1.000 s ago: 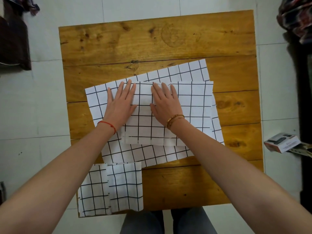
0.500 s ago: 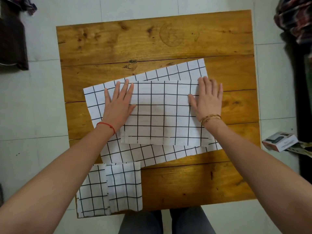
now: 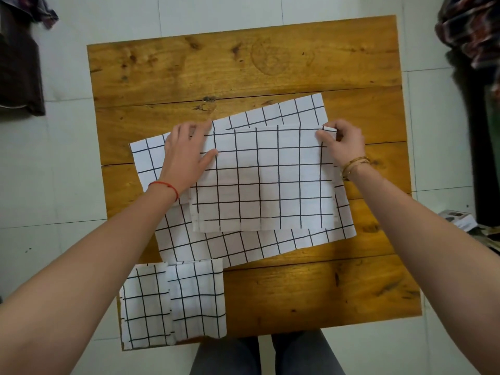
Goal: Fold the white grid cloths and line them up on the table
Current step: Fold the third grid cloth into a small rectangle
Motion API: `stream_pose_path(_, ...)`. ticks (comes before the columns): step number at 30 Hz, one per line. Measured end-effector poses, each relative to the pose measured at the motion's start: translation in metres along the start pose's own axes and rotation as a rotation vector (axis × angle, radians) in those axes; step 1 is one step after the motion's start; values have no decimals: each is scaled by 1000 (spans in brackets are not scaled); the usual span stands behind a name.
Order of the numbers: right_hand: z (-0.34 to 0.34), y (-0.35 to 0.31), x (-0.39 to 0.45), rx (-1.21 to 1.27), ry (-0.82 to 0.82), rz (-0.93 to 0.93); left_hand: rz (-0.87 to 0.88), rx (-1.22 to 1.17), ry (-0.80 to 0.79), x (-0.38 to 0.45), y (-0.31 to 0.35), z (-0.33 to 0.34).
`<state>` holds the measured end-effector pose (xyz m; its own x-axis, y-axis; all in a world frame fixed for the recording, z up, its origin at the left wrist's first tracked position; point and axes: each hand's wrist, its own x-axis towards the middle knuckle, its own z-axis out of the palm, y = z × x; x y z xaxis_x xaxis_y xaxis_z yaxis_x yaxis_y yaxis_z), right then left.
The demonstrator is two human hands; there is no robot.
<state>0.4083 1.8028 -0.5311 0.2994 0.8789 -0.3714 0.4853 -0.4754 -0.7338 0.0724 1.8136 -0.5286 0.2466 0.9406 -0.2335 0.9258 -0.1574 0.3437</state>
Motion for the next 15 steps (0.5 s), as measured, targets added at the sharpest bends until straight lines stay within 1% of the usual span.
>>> stream_pose_path(4,-4,-6,-3,146,-99,0,-18,-52,-79,19,4,-8)
stream_pose_path(7,-9,-13,-4,215,-181,2,-72,-126,-169,27,4,-12)
stream_pose_path(9,-13,-13,-2,247,-194,20,-124,-202,-219,29,0,-13)
stream_pose_path(12,-19,-12,1,275,-178,50,-220,-358,-229,25,-4,-17)
stream_pose_path(15,-22,-13,-1,276,-161,62,-206,-408,-282,19,-5,-19)
